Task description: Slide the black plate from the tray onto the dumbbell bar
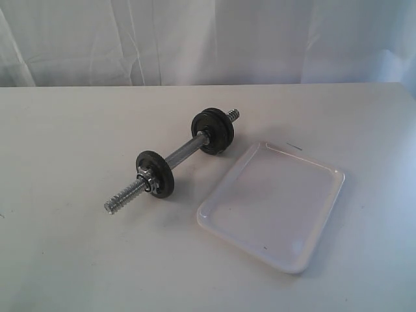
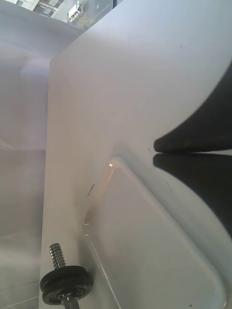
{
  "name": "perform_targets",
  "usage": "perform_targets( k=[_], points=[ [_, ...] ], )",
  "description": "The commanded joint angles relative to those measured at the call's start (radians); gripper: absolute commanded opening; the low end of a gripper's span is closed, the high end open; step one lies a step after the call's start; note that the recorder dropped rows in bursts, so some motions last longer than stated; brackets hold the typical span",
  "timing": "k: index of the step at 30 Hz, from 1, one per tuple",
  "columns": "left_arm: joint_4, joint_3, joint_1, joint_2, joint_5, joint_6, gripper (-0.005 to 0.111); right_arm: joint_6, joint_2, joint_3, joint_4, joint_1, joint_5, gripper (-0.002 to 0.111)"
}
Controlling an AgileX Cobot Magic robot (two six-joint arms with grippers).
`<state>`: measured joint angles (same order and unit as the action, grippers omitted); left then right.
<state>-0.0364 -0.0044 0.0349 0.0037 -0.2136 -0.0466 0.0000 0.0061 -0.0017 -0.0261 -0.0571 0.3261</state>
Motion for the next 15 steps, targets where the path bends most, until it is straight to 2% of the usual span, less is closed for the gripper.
perform_targets(
  k=[1, 15],
  points=[
    [-0.009, 0.004, 0.007, -0.004, 0.001, 0.000, 0.000, 0.000, -0.006, 0.002, 0.000, -0.055, -0.009, 0.000],
    [-0.009, 0.004, 0.007, -0.004, 0.001, 0.000, 0.000, 0.000, -0.006, 0.002, 0.000, -0.061, -0.009, 0.000]
  ],
)
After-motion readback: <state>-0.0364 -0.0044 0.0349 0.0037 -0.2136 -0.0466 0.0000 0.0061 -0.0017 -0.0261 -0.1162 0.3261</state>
